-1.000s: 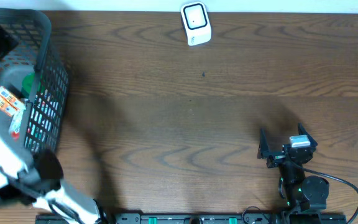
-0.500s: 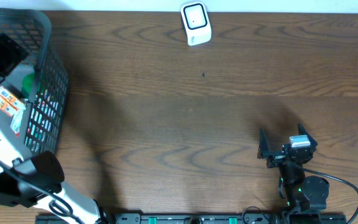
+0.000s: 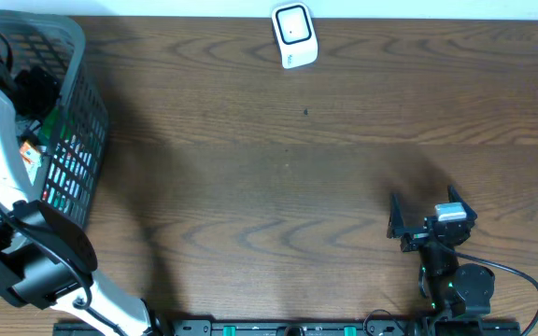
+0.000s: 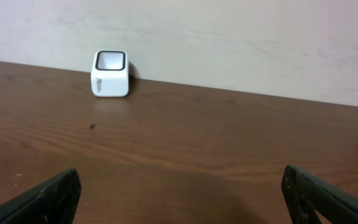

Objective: Scan the item barcode
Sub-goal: 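Grasp the green-lidded jar in the basket with the left gripper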

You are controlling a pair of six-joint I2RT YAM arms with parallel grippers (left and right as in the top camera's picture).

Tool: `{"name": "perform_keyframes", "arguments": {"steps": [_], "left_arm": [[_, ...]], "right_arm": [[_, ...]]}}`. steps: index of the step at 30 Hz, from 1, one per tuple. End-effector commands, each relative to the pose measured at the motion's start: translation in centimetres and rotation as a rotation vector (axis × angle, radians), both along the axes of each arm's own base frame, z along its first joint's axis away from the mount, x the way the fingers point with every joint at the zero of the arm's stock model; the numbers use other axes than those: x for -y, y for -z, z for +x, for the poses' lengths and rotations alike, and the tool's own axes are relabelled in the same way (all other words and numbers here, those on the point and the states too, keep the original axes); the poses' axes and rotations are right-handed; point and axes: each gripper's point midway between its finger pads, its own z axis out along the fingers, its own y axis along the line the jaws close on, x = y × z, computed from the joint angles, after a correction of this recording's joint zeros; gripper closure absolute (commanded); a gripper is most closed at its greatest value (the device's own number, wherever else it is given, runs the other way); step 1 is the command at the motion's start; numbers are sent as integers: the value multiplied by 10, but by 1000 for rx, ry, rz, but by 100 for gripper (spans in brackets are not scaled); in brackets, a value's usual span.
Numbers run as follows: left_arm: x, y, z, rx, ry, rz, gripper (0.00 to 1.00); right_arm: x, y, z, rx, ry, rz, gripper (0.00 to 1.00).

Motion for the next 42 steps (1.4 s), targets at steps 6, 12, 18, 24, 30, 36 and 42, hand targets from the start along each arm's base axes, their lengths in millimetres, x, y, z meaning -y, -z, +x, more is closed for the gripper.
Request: {"name": "perform_keyframes", "arguments": {"steps": [6, 12, 18, 24, 30, 36, 42], "left_arm": [[-1, 40, 9, 13, 32, 21, 5], [-5, 61, 17, 46, 60, 53, 5], [-7, 79, 21, 49, 60, 55, 5], [-8, 100, 21, 12, 63, 40, 5], [-13, 102, 18, -9, 54, 68, 17], [-16, 96, 18, -1, 49, 80, 33], [-22, 34, 22, 121, 36, 145, 44]], "right_arm": [[-3, 1, 0, -4, -15, 12, 1], [-3, 1, 0, -4, -15, 12, 1], [-3, 1, 0, -4, -15, 12, 1], [-4, 1, 0, -4, -15, 12, 1], [-4, 1, 0, -4, -15, 12, 1], [-4, 1, 0, -4, -15, 12, 1], [-3, 1, 0, -5, -15, 12, 1]]}}
